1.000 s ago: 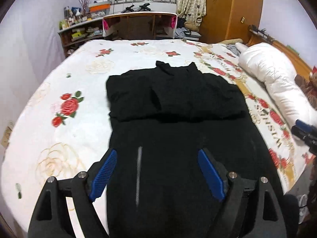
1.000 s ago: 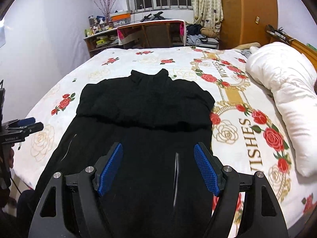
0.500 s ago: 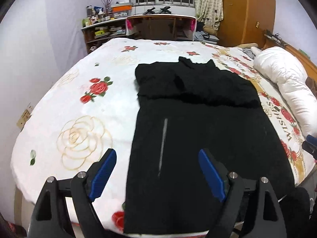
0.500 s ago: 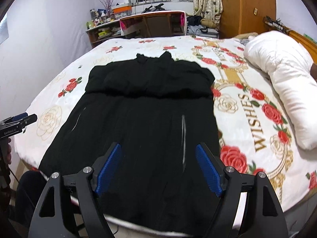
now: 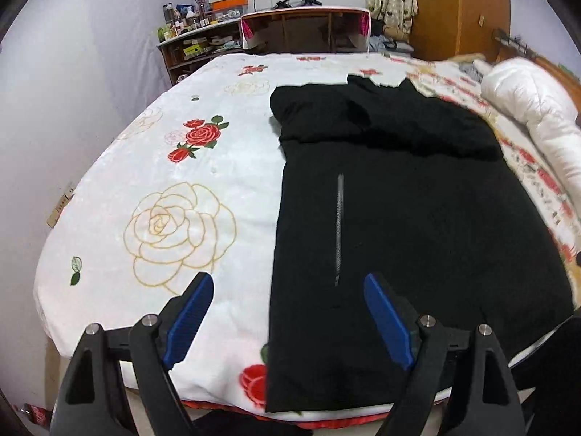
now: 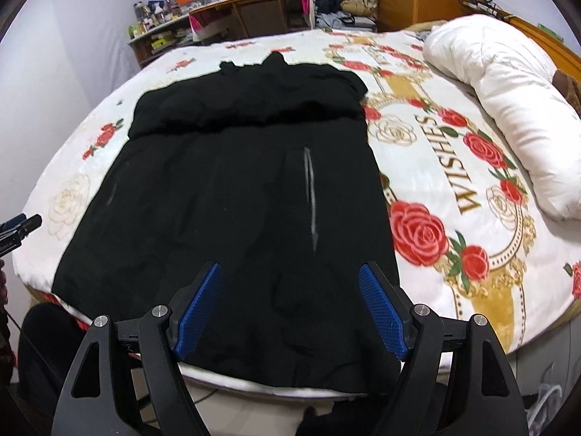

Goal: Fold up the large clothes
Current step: 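Lower both open grippers to the black coat's hem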

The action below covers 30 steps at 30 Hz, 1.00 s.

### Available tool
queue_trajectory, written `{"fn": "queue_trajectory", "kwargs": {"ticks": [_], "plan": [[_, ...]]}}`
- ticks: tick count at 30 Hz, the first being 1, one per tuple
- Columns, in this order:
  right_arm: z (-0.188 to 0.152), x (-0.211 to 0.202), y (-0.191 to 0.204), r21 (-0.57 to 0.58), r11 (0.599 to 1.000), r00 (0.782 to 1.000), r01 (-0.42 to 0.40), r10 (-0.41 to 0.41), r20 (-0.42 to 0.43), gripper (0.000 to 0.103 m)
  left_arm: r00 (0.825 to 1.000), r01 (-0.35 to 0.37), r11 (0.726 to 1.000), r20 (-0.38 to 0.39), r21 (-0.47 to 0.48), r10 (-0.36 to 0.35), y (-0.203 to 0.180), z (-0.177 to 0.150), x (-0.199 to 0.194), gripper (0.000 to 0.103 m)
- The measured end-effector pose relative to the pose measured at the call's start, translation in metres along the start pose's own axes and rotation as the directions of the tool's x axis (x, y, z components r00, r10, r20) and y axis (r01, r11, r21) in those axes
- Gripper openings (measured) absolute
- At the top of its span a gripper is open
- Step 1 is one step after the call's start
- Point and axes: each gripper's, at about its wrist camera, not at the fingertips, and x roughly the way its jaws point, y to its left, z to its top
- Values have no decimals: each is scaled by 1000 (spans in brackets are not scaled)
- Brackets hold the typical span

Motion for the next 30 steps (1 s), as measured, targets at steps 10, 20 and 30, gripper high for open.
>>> {"fn": "queue_trajectory", "kwargs": {"ticks": [10, 20, 30], "plan": [[-16, 14, -37, 100, 993, 997, 60, -54, -53, 78, 983, 89, 992, -153, -93, -102, 31, -33, 42, 86], [-23, 37, -73, 186, 980, 989, 64, -38, -143, 78, 957, 122, 989, -256, -84, -140, 31, -43, 69, 86], [-32, 55, -75, 210, 978, 975, 5, 42, -220, 78, 917, 175, 976, -341, -129, -209, 37, -61, 79, 87]]}}
